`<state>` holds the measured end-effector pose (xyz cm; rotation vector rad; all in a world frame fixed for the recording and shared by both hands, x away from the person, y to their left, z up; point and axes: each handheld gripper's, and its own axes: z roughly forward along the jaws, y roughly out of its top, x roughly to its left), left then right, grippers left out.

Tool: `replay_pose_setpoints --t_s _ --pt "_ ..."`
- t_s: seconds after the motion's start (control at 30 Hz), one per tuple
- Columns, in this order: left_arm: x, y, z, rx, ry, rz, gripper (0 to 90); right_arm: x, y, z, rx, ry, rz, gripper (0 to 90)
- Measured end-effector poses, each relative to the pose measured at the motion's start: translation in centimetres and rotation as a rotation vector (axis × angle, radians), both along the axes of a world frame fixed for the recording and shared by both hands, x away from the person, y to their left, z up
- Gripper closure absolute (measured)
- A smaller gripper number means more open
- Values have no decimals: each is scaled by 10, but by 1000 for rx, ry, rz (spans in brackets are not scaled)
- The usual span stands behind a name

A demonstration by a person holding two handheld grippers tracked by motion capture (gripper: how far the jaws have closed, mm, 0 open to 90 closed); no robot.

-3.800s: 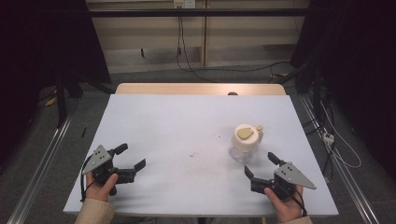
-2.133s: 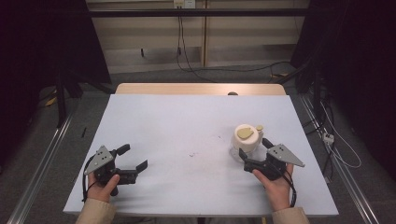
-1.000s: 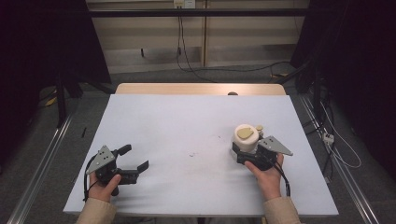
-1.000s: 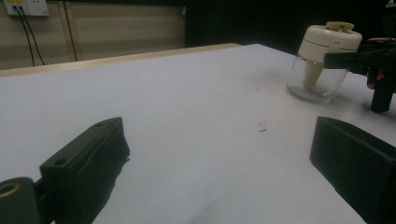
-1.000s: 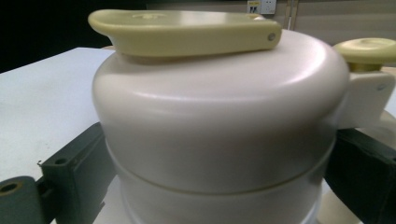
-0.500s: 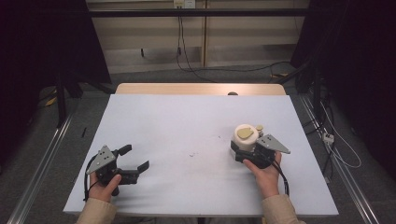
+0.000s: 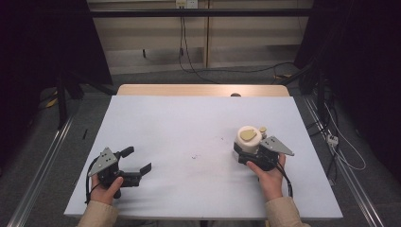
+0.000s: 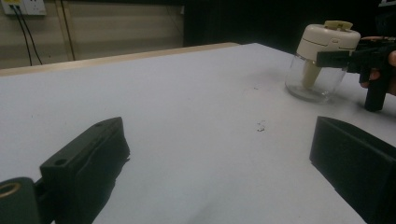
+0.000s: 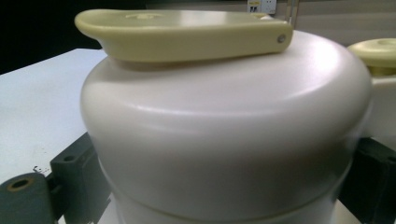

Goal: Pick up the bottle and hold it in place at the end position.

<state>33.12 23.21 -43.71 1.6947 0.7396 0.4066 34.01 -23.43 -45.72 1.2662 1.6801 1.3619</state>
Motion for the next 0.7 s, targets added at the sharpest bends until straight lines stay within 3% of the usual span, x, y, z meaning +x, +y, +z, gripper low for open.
replay_pose_setpoints --t_s 0.3,0.47,0.7 --pt "0 0 0 -5 -3 6 37 -1 1 1 3 -1 -12 65" --pt "0 0 0 -7 -7 5 37 -1 1 2 39 -3 -9 67" --pt "0 -1 0 -2 -5 3 37 -4 7 8 16 -34 11 68"
